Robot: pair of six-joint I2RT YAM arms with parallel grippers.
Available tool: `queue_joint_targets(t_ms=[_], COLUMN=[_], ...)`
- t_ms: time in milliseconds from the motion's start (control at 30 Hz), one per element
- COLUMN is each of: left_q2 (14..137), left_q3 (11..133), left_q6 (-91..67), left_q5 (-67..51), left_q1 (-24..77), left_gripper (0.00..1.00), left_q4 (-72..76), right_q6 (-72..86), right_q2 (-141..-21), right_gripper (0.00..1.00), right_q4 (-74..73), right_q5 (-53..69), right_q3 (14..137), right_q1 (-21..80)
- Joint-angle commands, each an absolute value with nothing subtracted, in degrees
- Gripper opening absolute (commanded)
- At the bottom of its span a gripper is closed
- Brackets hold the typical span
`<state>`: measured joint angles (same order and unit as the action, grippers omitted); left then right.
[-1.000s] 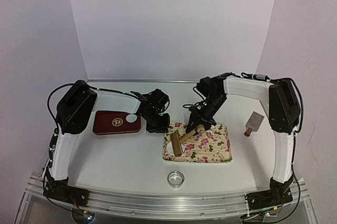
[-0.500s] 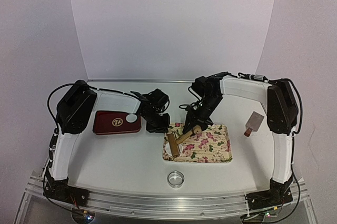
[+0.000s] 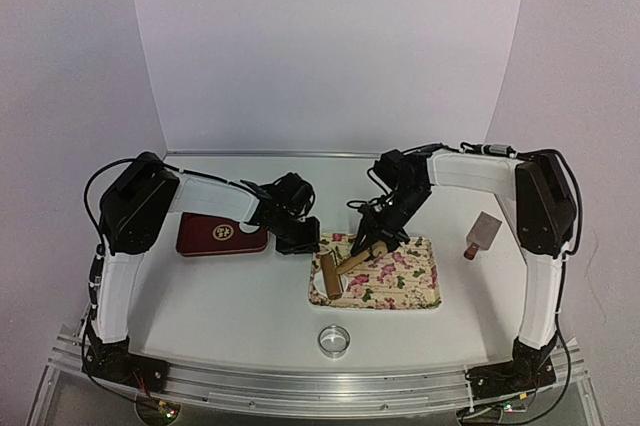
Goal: Roll out the dumpling wrappers from the dough
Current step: Flatten out the dough on the work surface.
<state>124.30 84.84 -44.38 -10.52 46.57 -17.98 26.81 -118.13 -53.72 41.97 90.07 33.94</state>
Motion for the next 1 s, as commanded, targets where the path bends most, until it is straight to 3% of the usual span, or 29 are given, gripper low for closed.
queue_joint_targets(t_ms=[0, 967], left_q2=[123.5, 121.7], left_q3=[81.2, 78.1], left_q6=[-42.3, -41.8], left_q5=[-4.2, -2.4], left_q1=[44.3, 43.4], left_gripper=[0.0, 0.0], left_q4=[-25.0, -24.9], right_q6=[26.9, 24.0], right_q2=[-126.5, -120.8], right_gripper=[0.0, 0.0], right_q4=[-62.6, -63.6], right_q5=[5.2, 1.9], right_q3=[80.9, 75.2], right_q1=[31.8, 25.4])
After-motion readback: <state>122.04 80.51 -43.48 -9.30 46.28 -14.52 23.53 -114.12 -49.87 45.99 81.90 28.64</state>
